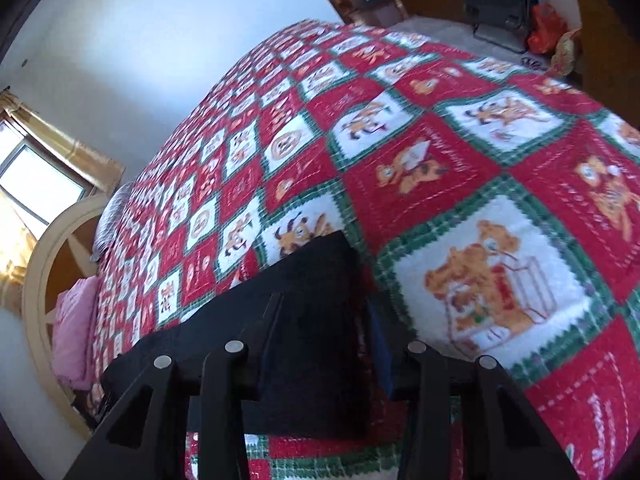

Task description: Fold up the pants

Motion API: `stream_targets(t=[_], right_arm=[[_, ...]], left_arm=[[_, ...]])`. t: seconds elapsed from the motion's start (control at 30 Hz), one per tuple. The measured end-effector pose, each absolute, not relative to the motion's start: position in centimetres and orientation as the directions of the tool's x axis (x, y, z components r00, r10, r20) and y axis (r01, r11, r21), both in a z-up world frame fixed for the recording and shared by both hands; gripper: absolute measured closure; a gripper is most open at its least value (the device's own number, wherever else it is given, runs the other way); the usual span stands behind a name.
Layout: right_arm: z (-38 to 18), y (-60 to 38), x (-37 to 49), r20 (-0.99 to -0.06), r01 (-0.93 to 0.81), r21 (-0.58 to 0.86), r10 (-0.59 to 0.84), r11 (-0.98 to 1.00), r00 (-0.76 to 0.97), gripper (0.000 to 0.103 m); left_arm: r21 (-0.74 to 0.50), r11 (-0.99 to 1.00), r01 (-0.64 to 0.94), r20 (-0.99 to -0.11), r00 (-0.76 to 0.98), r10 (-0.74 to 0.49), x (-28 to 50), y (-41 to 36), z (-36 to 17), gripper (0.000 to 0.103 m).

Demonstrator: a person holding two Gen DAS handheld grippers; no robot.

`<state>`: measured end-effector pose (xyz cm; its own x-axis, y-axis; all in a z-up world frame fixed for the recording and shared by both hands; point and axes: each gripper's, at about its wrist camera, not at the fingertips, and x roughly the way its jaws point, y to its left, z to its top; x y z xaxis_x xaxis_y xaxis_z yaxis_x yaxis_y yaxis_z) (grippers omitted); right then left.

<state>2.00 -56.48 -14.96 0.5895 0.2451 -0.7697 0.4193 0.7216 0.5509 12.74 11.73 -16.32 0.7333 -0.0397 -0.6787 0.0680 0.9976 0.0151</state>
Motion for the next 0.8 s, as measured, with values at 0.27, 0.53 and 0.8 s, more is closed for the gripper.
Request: stream_targets(t=[0.27, 0.53, 0.8], right_arm=[[-16.0, -57.0, 1.4, -0.747, 0.424, 0.584, 0.255, 0.692, 0.613, 0.087], [-10.6, -52.8, 0.3, -0.695, 0.362, 0.541, 0.160, 0.759, 0.701, 0.091], [-5.5, -45.2, 1.3, -0.667, 0.257, 0.464, 0.144, 0.848, 0.731, 0.092]], left_arm=[[0.009, 0.998, 0.068, -0.679, 0.732, -0.044, 12.9, 11.9, -16.3, 0.000], [-0.029, 0.997, 0.066, -0.674, 0.736, -0.068, 12.8, 11.8, -16.0, 0.000], [-0.059, 0.994, 0.088, -0.650, 0.753, -0.105, 12.4, 11.2, -14.6, 0.000]])
